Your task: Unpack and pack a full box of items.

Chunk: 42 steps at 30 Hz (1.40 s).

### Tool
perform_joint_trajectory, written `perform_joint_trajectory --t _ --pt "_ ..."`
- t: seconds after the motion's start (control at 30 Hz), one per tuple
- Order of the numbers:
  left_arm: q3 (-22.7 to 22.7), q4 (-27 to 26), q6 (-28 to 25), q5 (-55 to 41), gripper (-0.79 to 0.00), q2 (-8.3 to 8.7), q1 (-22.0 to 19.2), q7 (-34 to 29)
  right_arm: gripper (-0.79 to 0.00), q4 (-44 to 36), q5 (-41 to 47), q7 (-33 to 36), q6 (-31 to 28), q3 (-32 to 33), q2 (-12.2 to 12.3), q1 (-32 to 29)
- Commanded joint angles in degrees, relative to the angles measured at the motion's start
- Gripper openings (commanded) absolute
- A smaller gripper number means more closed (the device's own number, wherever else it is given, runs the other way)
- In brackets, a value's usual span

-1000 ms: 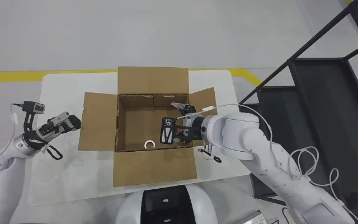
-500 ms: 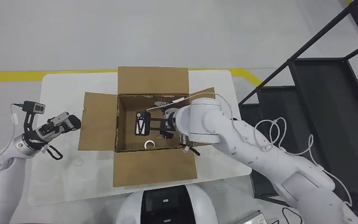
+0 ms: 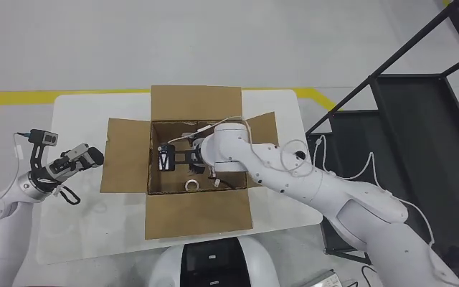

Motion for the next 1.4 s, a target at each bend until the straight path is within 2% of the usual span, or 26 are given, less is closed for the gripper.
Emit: perform_joint_trajectory --t 0.0,0.1,0.57,0.7,0.9,1.2,1.37 --pt "0.0 0.0 0.0 0.0 0.000 0.00 0.0 0.0 0.000 2.5 0.1 -1.6 0.6 -0.6 -0.8 -0.1" --pt "0.0 0.0 0.0 0.0 0.000 0.00 0.0 0.0 0.000 5.5 -0.2 -3.9 1.1 -1.3 -1.7 -0.4" --pt "0.0 0.0 0.0 0.0 0.000 0.00 0.0 0.0 0.000 5.5 -0.2 -3.9 1.1 -1.3 -1.7 -0.4" --pt "0.0 0.0 0.0 0.0 0.000 0.00 0.0 0.0 0.000 6.3 -1.4 -3.3 -1.1 -2.1 -2.1 -0.5" --pt "0.0 0.0 0.0 0.0 0.000 0.00 0.0 0.0 0.000 11.3 0.7 -2.1 -1.0 -3.9 -4.6 -0.3" --pt "0.0 0.0 0.0 0.0 0.000 0.00 0.0 0.0 0.000 22.1 0.8 -8.5 -2.9 -6.8 -9.1 -0.1" --pt "0.0 0.0 0.0 0.0 0.000 0.00 0.0 0.0 0.000 26.3 -0.1 -9.8 -3.0 -7.5 -11.1 0.4"
